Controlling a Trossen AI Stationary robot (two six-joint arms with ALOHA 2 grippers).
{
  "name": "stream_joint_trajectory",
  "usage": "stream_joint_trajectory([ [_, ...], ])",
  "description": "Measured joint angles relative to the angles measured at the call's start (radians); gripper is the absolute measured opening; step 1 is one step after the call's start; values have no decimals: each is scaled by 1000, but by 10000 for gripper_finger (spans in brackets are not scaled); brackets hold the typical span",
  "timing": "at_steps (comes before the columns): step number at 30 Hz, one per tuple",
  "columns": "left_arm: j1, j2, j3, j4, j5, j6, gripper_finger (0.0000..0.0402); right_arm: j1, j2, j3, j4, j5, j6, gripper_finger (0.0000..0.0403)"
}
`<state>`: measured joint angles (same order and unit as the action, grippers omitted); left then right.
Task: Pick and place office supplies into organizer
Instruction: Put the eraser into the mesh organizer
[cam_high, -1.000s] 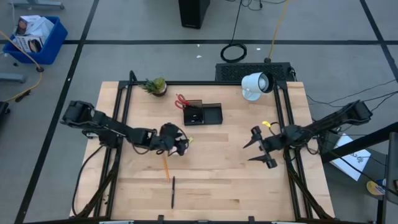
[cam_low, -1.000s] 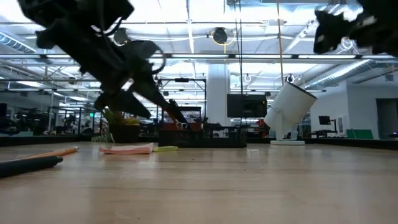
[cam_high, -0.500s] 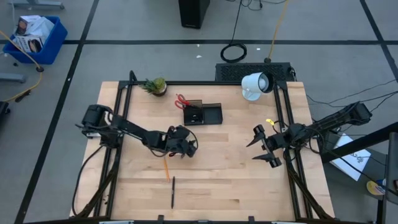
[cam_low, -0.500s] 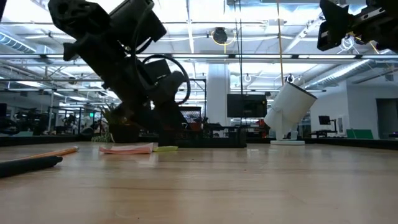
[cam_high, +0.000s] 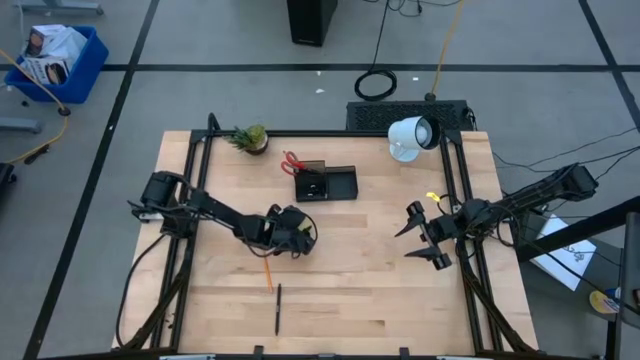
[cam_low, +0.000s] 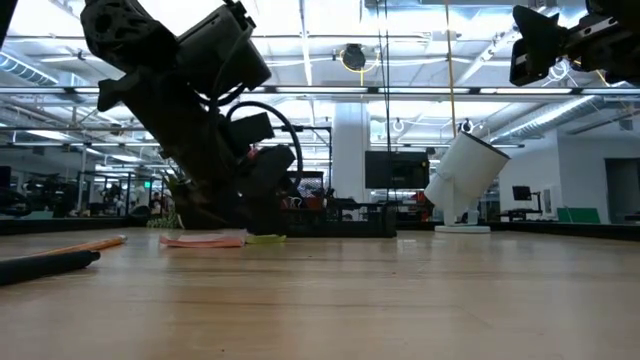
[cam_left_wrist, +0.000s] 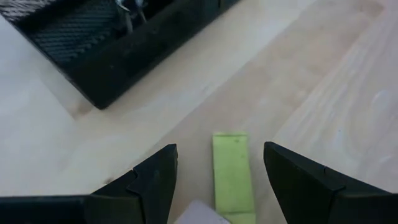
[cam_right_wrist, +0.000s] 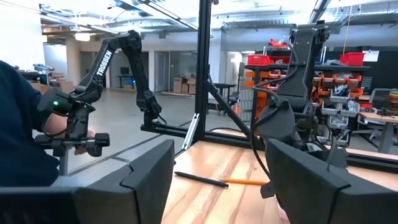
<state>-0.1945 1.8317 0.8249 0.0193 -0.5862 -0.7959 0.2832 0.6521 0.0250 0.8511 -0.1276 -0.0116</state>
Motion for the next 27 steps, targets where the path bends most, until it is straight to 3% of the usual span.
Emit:
stream_joint_trajectory([
  [16, 17, 43, 2, 19, 61, -15, 233, 0, 1, -1, -5, 1, 0, 245],
  [27, 18, 45, 1, 25, 81, -18, 78, 0, 1, -1, -6, 0, 8, 244],
])
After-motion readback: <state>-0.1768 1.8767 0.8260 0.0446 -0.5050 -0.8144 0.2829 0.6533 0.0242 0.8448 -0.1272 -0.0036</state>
